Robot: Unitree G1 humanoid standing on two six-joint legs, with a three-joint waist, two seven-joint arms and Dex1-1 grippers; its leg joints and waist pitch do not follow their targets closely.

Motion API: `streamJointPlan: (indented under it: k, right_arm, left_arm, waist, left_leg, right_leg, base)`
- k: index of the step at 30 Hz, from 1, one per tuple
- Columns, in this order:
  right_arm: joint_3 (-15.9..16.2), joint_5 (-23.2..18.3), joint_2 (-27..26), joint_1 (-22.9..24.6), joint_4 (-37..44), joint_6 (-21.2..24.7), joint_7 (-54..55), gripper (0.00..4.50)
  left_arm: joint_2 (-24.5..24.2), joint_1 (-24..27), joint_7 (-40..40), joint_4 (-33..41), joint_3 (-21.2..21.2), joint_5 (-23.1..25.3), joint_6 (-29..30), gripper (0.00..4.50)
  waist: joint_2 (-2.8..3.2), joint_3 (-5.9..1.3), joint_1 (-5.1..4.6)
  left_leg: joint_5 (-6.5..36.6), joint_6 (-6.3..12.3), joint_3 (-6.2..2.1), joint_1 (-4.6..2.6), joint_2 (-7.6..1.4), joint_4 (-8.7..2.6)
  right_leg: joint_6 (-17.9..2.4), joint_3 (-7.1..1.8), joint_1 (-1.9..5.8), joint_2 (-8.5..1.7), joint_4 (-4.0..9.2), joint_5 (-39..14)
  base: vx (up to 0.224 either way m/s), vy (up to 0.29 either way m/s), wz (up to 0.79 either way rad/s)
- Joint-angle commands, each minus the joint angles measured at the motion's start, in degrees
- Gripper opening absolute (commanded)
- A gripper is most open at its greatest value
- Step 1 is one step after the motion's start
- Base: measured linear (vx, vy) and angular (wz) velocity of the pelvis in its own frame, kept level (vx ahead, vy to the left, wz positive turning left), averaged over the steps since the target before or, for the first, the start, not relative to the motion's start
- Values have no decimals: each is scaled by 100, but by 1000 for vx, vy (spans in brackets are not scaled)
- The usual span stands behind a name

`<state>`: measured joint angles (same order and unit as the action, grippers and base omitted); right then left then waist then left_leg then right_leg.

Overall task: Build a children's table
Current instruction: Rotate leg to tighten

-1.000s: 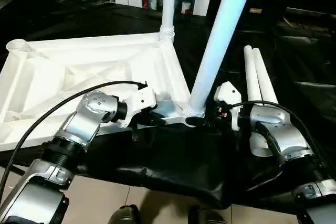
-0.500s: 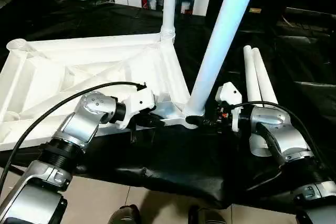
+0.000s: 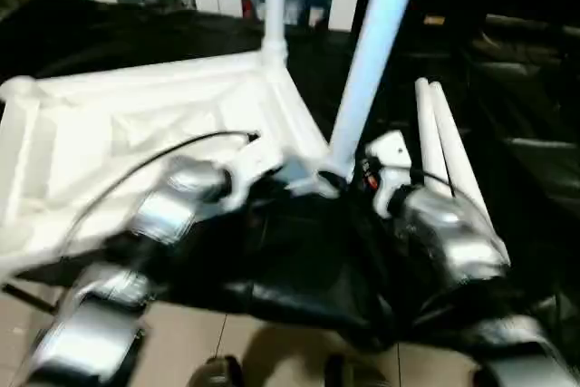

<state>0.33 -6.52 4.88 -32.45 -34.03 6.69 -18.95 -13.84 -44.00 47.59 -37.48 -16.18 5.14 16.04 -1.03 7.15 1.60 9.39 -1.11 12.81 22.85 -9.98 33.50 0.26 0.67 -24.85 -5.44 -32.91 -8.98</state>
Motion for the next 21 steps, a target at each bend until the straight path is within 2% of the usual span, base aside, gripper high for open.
streamJointPlan:
  k: [1, 3, 4, 5, 6, 7, 8, 10, 11, 12, 14, 15, 16, 17, 18, 19, 20, 21]
  right_arm:
    - [-107, 52, -218, 28, -442, 160, 813, 268]
    - [-89, 92, -289, -8, -482, 133, 943, 268]
    - [-144, 115, -422, -79, -545, 33, 1030, 268]
    - [-159, 98, -445, -99, -554, -14, 983, 268]
    - [-169, 18, -461, -98, -458, -157, 740, 268]
    - [-172, -14, -462, -90, -412, -201, 653, 268]
    - [-208, -189, -475, -58, -278, -207, 340, 268]
    - [-179, -307, -408, 10, -40, -267, -25, 338]
    - [-154, -310, -365, 34, 29, -305, -112, 338]
    - [-82, -319, -160, 94, 210, -312, -338, 340]
    - [-54, -383, -50, 118, 304, -263, -511, 360]
    - [-14, -474, 74, 154, 432, -161, -770, 372]
    - [7, -533, 144, 172, 503, -96, -936, 379]
    - [74, -589, 363, 239, 687, 38, -1356, 381]
    - [99, -666, 493, 283, 808, 167, -1642, 399]
    - [103, -689, 520, 293, 836, 202, -1707, 399]
    - [234, -760, 861, 429, 1103, 311, -2405, 399]
    - [234, -760, 861, 429, 1103, 311, -2405, 399]
  left_arm:
    - [164, 46, -599, -537, 52, 76, 214, 0]
    - [196, 15, -647, -580, 46, 98, 227, 0]
    - [241, -51, -686, -690, 54, 161, 146, 0]
    - [247, -68, -672, -713, 58, 168, 105, 0]
    - [226, -82, -576, -690, 38, 182, 28, 0]
    - [213, -78, -536, -667, 28, 184, 1, 0]
    - [177, -54, -413, -591, 6, 168, -64, 0]
    - [86, -2, -238, -451, -45, 154, -127, 0]
    - [51, 18, -181, -408, -72, 157, -179, 0]
    - [-76, 81, 45, -334, -121, 130, -277, 0]
    - [-143, 118, 215, -286, -149, 95, -418, 0]
    - [-212, 157, 359, -210, -160, 57, -410, 0]
    - [-250, 175, 440, -168, -163, 34, -397, 0]
    - [-359, 249, 714, -47, -202, -2, -622, 0]
    - [-426, 291, 867, 25, -224, -21, -675, 0]
    - [-440, 299, 897, 42, -229, -25, -672, 0]
    - [-600, 430, 1351, 281, -287, -139, -921, 0]
    - [-600, 430, 1351, 281, -287, -139, -921, 0]
  waist:
    - [29, -318, -64]
    - [37, -318, -77]
    - [43, -327, -78]
    - [51, -341, -76]
    - [37, -353, -72]
    - [37, -353, -72]
    - [42, -391, -54]
    - [29, -401, -29]
    - [28, -405, -23]
    - [11, -427, -6]
    - [7, -434, -1]
    - [-3, -450, -1]
    - [-2, -463, 10]
    - [-2, -462, 14]
    - [-18, -458, 30]
    - [-11, -456, 41]
    - [2, -491, 50]
    - [-10, -495, 64]
  left_leg:
    - [2876, -340, -260, -326, -244, -516]
    - [3055, -361, -291, -333, -231, -527]
    - [3088, -349, -305, -320, -231, -549]
    - [3107, -338, -304, -340, -233, -552]
    - [3016, -291, -307, -319, -238, -584]
    - [3016, -291, -307, -319, -238, -584]
    - [2786, -237, -293, -292, -262, -607]
    - [2480, -160, -253, -264, -278, -607]
    - [2378, -124, -246, -245, -279, -607]
    - [2052, 5, -217, -207, -279, -588]
    - [1893, 76, -199, -197, -274, -571]
    - [1753, 142, -200, -178, -264, -552]
    - [1575, 197, -183, -175, -269, -533]
    - [1545, 227, -172, -188, -271, -523]
    - [1531, 297, -168, -184, -266, -503]
    - [1503, 317, -152, -204, -277, -486]
    - [1406, 356, -141, -228, -279, -459]
    - [1276, 390, -147, -200, -280, -449]
  right_leg:
    - [-662, -86, 21, -223, 560, -3390]
    - [-525, -49, 20, -218, 598, -3561]
    - [-467, -25, 48, -218, 617, -3540]
    - [-452, -20, 41, -222, 633, -3503]
    - [-478, -17, 80, -214, 631, -3241]
    - [-478, -17, 80, -214, 631, -3241]
    - [-610, -43, 128, -230, 589, -2790]
    - [-784, -80, 142, -229, 547, -2300]
    - [-841, -86, 162, -230, 526, -2156]
    - [-968, -101, 212, -240, 471, -1803]
    - [-1024, -105, 219, -244, 455, -1716]
    - [-1065, -102, 262, -259, 449, -1703]
    - [-1100, -109, 257, -257, 427, -1599]
    - [-1126, -110, 239, -247, 424, -1566]
    - [-1142, -112, 252, -246, 427, -1593]
    - [-1166, -131, 226, -244, 417, -1587]
    - [-1252, -132, 234, -241, 392, -1436]
    - [-1280, -126, 267, -235, 361, -1267]
  base:
    - [0, 0, 0]
    - [0, 0, 0]
    - [0, 0, 0]
    - [0, 0, 0]
    - [0, 0, 0]
    - [0, 0, 0]
    - [0, 0, 0]
    - [0, 0, 0]
    - [0, 0, 0]
    - [0, 0, 0]
    - [0, 0, 0]
    - [0, 0, 0]
    - [0, 0, 0]
    - [0, 0, 0]
    - [0, 0, 0]
    - [53, -35, 7]
    - [53, -35, 7]
    - [65, -33, 8]
